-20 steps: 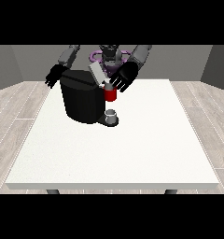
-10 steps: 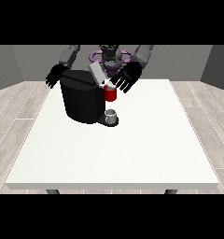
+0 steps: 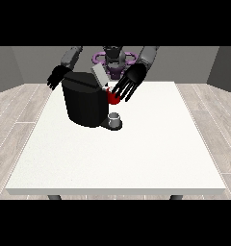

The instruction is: Insert the coffee pod into the coffee machine and close the lid

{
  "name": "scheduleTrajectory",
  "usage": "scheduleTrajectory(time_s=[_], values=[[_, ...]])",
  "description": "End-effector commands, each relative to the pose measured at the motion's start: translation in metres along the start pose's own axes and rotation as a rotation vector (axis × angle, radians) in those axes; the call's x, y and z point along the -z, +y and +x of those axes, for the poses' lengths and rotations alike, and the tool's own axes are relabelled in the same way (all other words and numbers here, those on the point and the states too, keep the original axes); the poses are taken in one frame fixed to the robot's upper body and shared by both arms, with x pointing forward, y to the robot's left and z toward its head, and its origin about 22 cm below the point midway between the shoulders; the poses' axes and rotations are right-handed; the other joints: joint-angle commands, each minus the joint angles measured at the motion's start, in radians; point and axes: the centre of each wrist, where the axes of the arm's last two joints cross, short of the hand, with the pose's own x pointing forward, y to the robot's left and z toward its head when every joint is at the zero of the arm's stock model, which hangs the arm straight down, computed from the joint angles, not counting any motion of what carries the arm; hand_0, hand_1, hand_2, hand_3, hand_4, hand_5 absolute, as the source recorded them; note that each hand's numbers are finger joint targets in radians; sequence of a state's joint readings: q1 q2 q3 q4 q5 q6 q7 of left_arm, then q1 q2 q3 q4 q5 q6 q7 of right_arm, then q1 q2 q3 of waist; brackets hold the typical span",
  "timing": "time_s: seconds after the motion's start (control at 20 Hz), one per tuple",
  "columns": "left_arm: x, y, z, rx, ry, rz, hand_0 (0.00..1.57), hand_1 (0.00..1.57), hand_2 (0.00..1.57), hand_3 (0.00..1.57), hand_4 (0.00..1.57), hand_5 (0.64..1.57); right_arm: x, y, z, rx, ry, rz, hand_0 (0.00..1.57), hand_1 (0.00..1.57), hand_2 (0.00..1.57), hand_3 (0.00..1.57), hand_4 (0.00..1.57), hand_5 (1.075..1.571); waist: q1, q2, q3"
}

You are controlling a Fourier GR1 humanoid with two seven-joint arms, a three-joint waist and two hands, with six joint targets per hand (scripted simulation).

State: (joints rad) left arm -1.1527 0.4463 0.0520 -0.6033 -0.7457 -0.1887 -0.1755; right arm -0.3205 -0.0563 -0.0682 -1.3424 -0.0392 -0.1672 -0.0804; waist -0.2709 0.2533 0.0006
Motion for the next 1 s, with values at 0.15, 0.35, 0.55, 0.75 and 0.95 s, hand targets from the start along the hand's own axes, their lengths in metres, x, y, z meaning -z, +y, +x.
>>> scheduleTrajectory(time_s=[0.15,0.35,0.55,0.75,0.95], values=[[0.006,-0.001,0.017,0.006,-0.033,-0.041,0.00,0.00,0.00,0.00,0.00,1.571,0.000,-0.014,-0.015,0.019,0.035,-0.030,0.00,0.00,0.00,0.00,0.38,1.571,0.036,-0.035,0.0000],[0.002,-0.014,0.006,-0.022,0.014,-0.082,0.00,0.00,0.00,0.00,0.00,1.571,-0.018,0.010,-0.023,-0.006,0.081,-0.032,0.00,0.00,0.00,0.00,0.36,1.571,0.039,-0.105,-0.0005],[-0.007,-0.039,-0.006,-0.015,0.014,-0.045,0.00,0.00,0.00,0.00,0.00,1.571,-0.011,-0.037,-0.018,0.005,0.065,-0.035,0.00,0.00,0.00,0.00,0.38,1.571,0.047,-0.108,-0.0004],[-0.004,-0.056,-0.001,-0.176,0.048,-0.116,0.00,0.00,0.00,0.00,0.00,1.571,-0.032,-0.027,-0.041,0.009,0.156,-0.078,0.00,0.00,0.00,0.00,0.43,1.571,0.088,-0.213,-0.0003],[-0.020,-0.086,-0.027,-0.437,0.055,-0.044,0.00,0.00,0.00,0.00,0.00,1.571,-0.039,-0.026,-0.043,0.039,0.159,-0.129,0.00,0.00,0.00,0.00,0.37,1.571,0.142,-0.258,-0.0013]])
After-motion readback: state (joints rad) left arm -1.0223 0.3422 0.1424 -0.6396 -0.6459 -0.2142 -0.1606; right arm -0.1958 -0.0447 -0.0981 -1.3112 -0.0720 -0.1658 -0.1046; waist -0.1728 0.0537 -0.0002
